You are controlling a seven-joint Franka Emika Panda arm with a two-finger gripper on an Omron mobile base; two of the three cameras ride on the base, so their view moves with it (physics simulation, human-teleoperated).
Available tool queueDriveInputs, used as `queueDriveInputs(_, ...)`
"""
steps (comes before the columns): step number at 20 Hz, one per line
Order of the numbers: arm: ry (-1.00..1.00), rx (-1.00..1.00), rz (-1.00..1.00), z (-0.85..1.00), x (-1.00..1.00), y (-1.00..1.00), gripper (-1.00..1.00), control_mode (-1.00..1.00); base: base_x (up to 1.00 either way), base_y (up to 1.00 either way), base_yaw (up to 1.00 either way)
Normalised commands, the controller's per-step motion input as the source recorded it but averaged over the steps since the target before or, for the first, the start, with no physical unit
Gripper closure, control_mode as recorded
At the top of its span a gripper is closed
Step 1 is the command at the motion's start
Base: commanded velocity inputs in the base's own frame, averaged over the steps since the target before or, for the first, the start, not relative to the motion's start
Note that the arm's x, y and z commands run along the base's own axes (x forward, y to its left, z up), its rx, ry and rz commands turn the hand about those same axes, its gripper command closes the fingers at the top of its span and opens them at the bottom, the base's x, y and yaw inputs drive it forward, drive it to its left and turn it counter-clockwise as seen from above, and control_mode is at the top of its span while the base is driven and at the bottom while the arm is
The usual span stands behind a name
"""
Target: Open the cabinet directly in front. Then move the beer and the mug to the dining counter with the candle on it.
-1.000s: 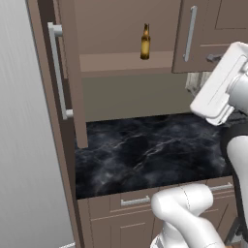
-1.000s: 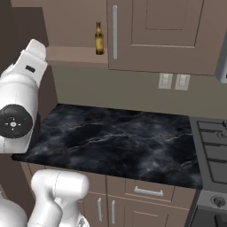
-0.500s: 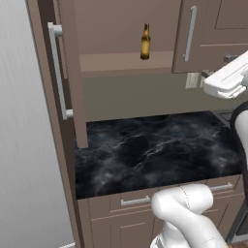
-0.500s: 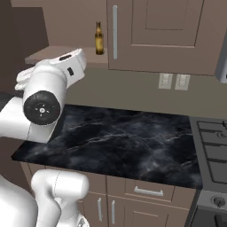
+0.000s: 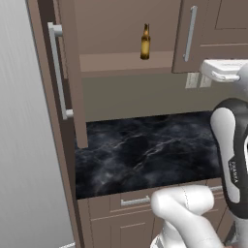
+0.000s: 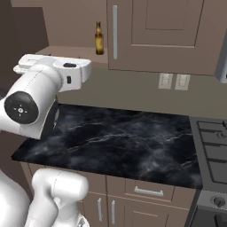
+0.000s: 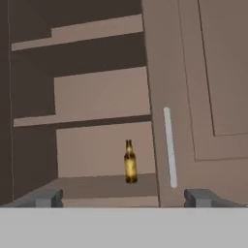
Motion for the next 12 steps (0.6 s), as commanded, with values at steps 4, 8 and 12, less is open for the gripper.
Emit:
queueDriveInputs(4, -0.05, 0.12, -0.12, -0.01, 0.22, -0.2, -1.0, -1.0, 0.0, 0.0, 0.0)
queueDriveInputs(8, -0.1, 0.03, -0.07, -0.02, 0.27, -0.45, -1.0, -1.0, 0.0, 0.0, 0.0)
queueDriveInputs(12, -0.07, 0.01, -0.02, 0.0, 0.21, -0.58, -1.0, -1.0, 0.0, 0.0, 0.0)
